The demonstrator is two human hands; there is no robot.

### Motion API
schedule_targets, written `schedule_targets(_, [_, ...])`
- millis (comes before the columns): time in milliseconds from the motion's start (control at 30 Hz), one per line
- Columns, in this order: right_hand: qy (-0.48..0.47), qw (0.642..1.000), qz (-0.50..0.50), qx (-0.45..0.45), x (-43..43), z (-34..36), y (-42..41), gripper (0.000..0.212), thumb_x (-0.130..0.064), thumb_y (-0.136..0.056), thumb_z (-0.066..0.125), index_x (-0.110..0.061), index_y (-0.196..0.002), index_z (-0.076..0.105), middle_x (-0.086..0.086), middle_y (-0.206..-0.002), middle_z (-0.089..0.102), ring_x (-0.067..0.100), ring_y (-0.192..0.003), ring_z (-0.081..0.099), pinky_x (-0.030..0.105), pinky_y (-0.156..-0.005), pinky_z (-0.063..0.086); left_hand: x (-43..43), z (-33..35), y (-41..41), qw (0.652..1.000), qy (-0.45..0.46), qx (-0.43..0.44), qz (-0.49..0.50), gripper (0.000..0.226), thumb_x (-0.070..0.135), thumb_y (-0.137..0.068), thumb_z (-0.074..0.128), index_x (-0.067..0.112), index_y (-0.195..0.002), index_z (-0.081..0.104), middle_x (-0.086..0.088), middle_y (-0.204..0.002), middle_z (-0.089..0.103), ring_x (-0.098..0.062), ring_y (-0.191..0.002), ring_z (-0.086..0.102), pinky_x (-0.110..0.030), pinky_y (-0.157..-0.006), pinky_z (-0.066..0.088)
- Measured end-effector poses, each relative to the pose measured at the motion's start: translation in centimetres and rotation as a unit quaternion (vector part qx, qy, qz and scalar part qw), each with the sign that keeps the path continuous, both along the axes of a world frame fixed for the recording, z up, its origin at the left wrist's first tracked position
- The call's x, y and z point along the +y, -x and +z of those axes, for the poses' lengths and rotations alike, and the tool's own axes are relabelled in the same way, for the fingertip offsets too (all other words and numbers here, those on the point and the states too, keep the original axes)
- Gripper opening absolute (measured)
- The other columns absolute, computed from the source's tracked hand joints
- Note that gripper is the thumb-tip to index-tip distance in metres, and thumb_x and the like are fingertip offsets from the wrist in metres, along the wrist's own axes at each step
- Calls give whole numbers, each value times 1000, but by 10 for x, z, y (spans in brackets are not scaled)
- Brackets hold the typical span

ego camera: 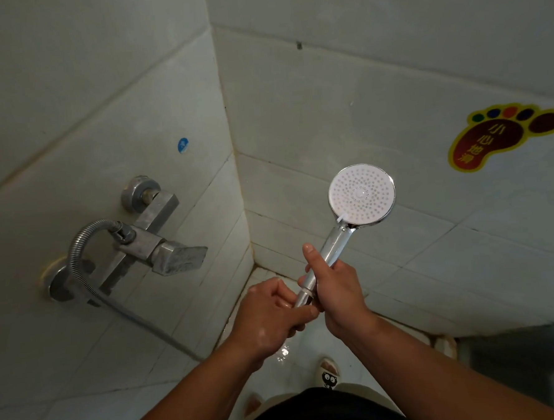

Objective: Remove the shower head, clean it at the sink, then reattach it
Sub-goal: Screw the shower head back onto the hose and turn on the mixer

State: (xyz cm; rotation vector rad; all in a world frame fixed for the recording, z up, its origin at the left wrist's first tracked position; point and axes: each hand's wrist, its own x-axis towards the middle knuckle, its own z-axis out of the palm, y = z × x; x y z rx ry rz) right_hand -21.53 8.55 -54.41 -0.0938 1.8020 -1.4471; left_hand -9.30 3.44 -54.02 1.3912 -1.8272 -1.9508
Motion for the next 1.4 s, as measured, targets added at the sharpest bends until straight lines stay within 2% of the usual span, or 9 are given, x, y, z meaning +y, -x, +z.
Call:
schedule_targets(100, [6,1000,12,-17,1,1,0,47,-50,-88,72,-5,-77,64,10,-60,64,18,-50,55,29,-49,43,-4,7,0,992,-115,3,-60,31,37,-96,67,6,-99,65,-13,-78,76,-28,-73,75,-40,-70,58])
schedule_targets(233, [12,1000,11,-23,3,0,1,48,-50,-89,70,-4,-79,62,11,-60,62,20,-46,54,28,-45,41,-15,10,-10,966,-233,57,-99,36,30,-105,49,0,-109,70,-24,-98,76,-33,-88,74,-41,-79,56])
schedule_targets(400, [-11,1000,3,3,3,-1,-1,48,-52,-88,71,-4,-80,65,6,-58,65,16,-50,56,27,-45,42,-12,0,-8,993,-80,28,-76,18,21,-89,76,3,-91,74,-15,-82,78,-27,-76,76,-40,-78,59])
schedule_targets(500, [-6,1000,8,11,3,-1,-2,50,-51,-87,71,-2,-83,66,4,-57,65,16,-54,60,29,-52,48,-7,0,-3,998,19,-13,-62,31,21,-75,89,2,-86,66,-1,-64,71,-15,-60,67,-27,-61,56])
schedule_targets(733, [9,1000,8,12,2,6,1,46,-48,-89,70,-5,-75,64,7,-58,65,16,-50,60,27,-48,47,-18,8,-8,969,-186,45,-154,36,31,-107,47,3,-110,69,-18,-98,78,-30,-88,74,-36,-79,50])
schedule_targets(967, [10,999,-1,39,-2,7,1,51,-48,-87,73,3,-82,66,9,-62,66,17,-54,60,29,-52,48,1,-1,1,996,67,-9,-53,19,29,-85,80,12,-87,72,-3,-76,78,-16,-70,76,-30,-70,57])
schedule_targets(1167, [7,1000,3,24,-2,9,4,47,-47,-89,71,-3,-77,64,9,-59,65,18,-47,57,27,-43,46,-10,9,1,980,-160,42,-114,37,31,-107,44,6,-111,71,-13,-99,80,-29,-95,77,-37,-86,56])
schedule_targets(1300, [-2,1000,-1,30,-1,4,1,49,-48,-88,73,1,-80,65,5,-57,65,14,-50,60,26,-49,47,-13,1,-3,993,-72,29,-93,9,18,-94,70,10,-96,74,-11,-87,80,-26,-86,78,-41,-84,56])
schedule_targets(1400, [2,999,14,53,-2,1,-1,49,-47,-87,74,1,-81,66,4,-58,65,13,-52,62,28,-56,51,-3,-2,1,999,25,-24,-42,21,17,-78,86,9,-87,69,-5,-72,77,-19,-68,76,-35,-68,59])
